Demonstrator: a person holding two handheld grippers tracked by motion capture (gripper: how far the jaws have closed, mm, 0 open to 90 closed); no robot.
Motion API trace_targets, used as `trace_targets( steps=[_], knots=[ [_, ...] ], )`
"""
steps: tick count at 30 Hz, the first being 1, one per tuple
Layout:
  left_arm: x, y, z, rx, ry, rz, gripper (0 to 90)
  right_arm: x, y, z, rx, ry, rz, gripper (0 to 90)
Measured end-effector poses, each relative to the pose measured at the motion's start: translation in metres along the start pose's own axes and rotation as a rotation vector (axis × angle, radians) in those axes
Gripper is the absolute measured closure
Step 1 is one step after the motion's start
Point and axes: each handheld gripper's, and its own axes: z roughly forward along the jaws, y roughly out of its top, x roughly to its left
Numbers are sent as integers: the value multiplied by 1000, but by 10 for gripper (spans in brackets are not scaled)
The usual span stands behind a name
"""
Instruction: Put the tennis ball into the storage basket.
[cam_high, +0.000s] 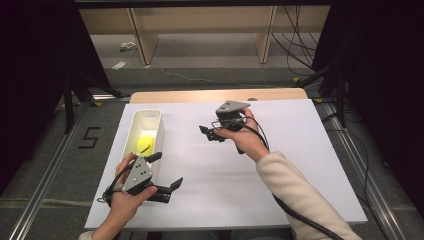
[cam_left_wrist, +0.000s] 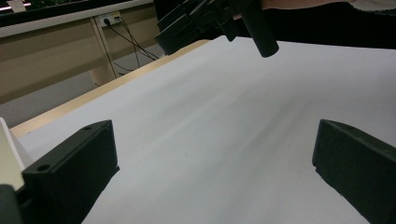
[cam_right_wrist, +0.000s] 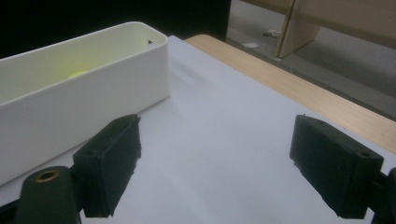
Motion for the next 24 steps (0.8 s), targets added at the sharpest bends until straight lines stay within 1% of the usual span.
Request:
trace_targets(
  steps=[11, 16, 22, 24],
  knots=[
    [0, 0, 0, 0, 5, -4, 0, -18, -17, -18, 11, -42, 23, 172],
    [1, 0, -1, -4, 7, -8, 0, -27, -21, -30, 9, -61, 26, 172],
    [0, 0, 0, -3, 6, -8, 0, -37, -30, -45, -2, -89, 49, 172],
    [0, 0, -1, -3, 8, -8, 0, -40, -35, -51, 2, -97, 55, 173]
  ],
)
